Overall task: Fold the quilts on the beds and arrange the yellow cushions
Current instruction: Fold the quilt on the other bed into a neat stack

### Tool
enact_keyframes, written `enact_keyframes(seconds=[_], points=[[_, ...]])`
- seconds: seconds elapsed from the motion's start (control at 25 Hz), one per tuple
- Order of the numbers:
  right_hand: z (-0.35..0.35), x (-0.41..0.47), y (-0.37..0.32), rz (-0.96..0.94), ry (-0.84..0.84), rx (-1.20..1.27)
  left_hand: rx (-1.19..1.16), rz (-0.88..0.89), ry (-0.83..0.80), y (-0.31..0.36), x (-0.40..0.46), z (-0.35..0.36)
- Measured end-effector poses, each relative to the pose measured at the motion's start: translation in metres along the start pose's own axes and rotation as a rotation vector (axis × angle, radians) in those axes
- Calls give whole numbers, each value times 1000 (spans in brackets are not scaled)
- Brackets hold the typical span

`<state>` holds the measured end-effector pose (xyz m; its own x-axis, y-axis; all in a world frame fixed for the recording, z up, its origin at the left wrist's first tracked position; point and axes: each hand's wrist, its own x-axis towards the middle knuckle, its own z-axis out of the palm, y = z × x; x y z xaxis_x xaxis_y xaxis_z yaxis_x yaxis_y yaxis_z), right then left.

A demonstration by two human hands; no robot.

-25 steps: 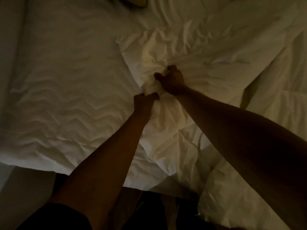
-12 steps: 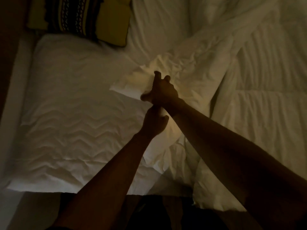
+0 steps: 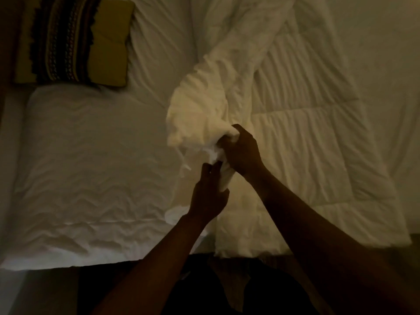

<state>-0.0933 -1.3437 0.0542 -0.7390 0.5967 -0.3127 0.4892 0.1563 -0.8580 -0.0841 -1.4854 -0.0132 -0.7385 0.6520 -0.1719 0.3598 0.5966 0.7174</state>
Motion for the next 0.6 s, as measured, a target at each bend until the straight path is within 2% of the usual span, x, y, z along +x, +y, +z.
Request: enact_keyframes(seconds=[0.08, 0.16, 0.24, 0.32, 0.4, 0.52, 0.56, 0.6], points=[[-42, -22, 23, 58, 9, 363, -9, -79, 61, 19, -19, 19], [-86, -44, 56, 146, 11, 671, 148, -148, 119, 28, -36, 43], [-126, -61, 92, 293, 74, 780, 418, -152, 94, 24, -53, 65], [-159, -77, 130, 384, 162, 777, 582, -180, 49, 18, -67, 78], [-185, -90, 163, 345, 294, 823, 645, -212, 20, 9, -78, 81], [-223, -102, 201, 392, 450, 1202, 724, -244, -88, -2, -87, 85], [-234, -106, 217, 422, 548, 1292, 745, -247, -114, -9, -89, 88], [-242, -110, 229, 458, 615, 1220, 758, -251, -149, -14, -91, 91]])
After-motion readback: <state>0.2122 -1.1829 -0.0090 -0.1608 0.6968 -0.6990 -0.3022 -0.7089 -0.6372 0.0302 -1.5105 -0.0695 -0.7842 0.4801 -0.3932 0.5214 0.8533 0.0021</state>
